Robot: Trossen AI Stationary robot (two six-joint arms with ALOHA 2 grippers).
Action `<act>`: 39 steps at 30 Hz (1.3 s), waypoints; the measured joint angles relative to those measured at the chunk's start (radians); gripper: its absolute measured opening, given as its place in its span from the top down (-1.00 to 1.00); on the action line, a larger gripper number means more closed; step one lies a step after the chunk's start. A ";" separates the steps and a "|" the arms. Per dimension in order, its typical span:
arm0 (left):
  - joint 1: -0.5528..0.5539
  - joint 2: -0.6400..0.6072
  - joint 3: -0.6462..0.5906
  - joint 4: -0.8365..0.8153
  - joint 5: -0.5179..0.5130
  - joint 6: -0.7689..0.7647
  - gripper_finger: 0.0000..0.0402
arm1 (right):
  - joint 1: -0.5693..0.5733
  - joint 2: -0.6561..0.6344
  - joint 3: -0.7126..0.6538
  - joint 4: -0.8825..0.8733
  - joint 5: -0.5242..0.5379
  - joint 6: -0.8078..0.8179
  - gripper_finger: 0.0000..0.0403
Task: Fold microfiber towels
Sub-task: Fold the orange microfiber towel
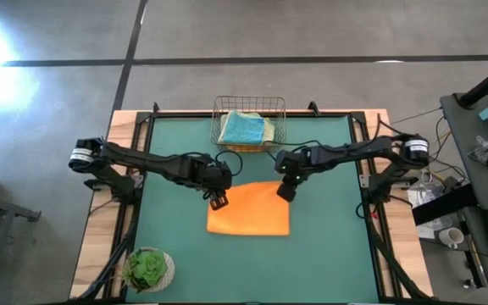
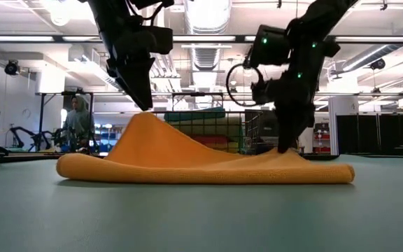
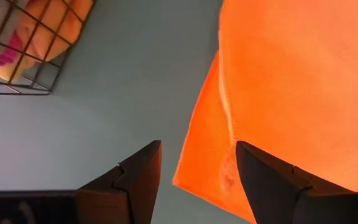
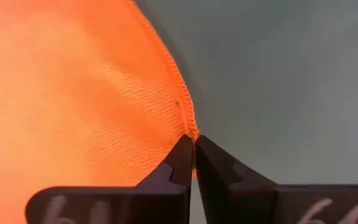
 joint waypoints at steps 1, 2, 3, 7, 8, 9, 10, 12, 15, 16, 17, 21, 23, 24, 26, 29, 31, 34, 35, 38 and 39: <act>0.000 0.000 0.000 -0.001 -0.005 0.005 0.04 | 0.000 0.012 0.000 0.002 0.003 0.008 0.96; 0.001 0.000 0.000 -0.001 -0.010 0.008 0.04 | 0.000 0.022 -0.001 0.004 0.004 0.015 0.96; 0.002 0.000 0.000 0.000 -0.012 0.008 0.04 | 0.000 0.029 -0.001 0.010 0.003 0.015 0.96; 0.002 0.000 0.000 -0.002 -0.014 0.008 0.04 | 0.005 0.038 0.000 0.008 0.002 0.015 0.96; 0.002 0.000 0.000 -0.002 -0.014 0.008 0.04 | 0.007 0.039 0.000 0.006 0.002 0.015 0.96; 0.005 0.000 0.000 -0.003 -0.014 0.008 0.04 | 0.007 0.040 0.000 0.003 0.002 0.014 0.96; 0.007 0.000 0.000 -0.007 -0.014 0.008 0.04 | 0.007 0.040 0.000 0.002 0.002 0.013 0.96; 0.014 0.000 0.002 -0.038 -0.016 0.008 0.04 | 0.007 0.043 0.000 0.003 0.002 0.008 0.96; 0.032 0.000 0.002 -0.102 -0.029 0.007 0.04 | 0.007 0.046 -0.001 0.002 0.003 0.002 0.96; 0.037 0.000 0.002 -0.127 -0.038 0.002 0.04 | 0.007 0.046 -0.002 0.002 0.003 0.001 0.96; 0.042 0.000 0.002 -0.155 -0.053 -0.004 0.04 | 0.007 0.046 -0.003 0.002 0.003 0.001 0.96; 0.057 0.000 0.002 -0.246 -0.104 -0.052 0.04 | 0.007 0.046 -0.005 -0.004 0.003 -0.003 0.96; 0.061 0.000 0.002 -0.285 -0.104 -0.046 0.04 | 0.007 0.046 -0.006 -0.002 0.003 -0.005 0.96; 0.062 0.000 0.002 -0.298 -0.104 -0.044 0.04 | 0.007 0.046 -0.007 -0.003 0.003 -0.006 0.96; 0.063 0.000 0.002 -0.296 -0.104 -0.044 0.04 | 0.007 0.046 -0.008 -0.001 0.004 -0.013 0.96; 0.063 0.000 0.002 -0.258 -0.102 -0.041 0.04 | 0.007 0.046 -0.007 0.009 0.004 -0.025 0.96; 0.059 0.000 0.002 -0.205 -0.093 -0.020 0.04 | 0.007 0.046 -0.007 0.009 -0.005 -0.031 0.95; 0.054 0.000 0.001 -0.115 -0.019 0.036 0.04 | 0.007 0.042 -0.007 0.004 -0.037 -0.032 0.90; 0.053 0.000 0.000 -0.090 0.010 0.057 0.04 | 0.007 0.040 -0.007 0.005 -0.051 -0.032 0.87; 0.050 0.000 -0.005 -0.028 0.066 0.082 0.05 | 0.007 0.026 -0.007 0.004 -0.068 -0.018 0.75; 0.050 0.000 -0.010 -0.008 0.072 0.083 0.05 | 0.007 0.019 -0.007 0.004 -0.068 -0.011 0.71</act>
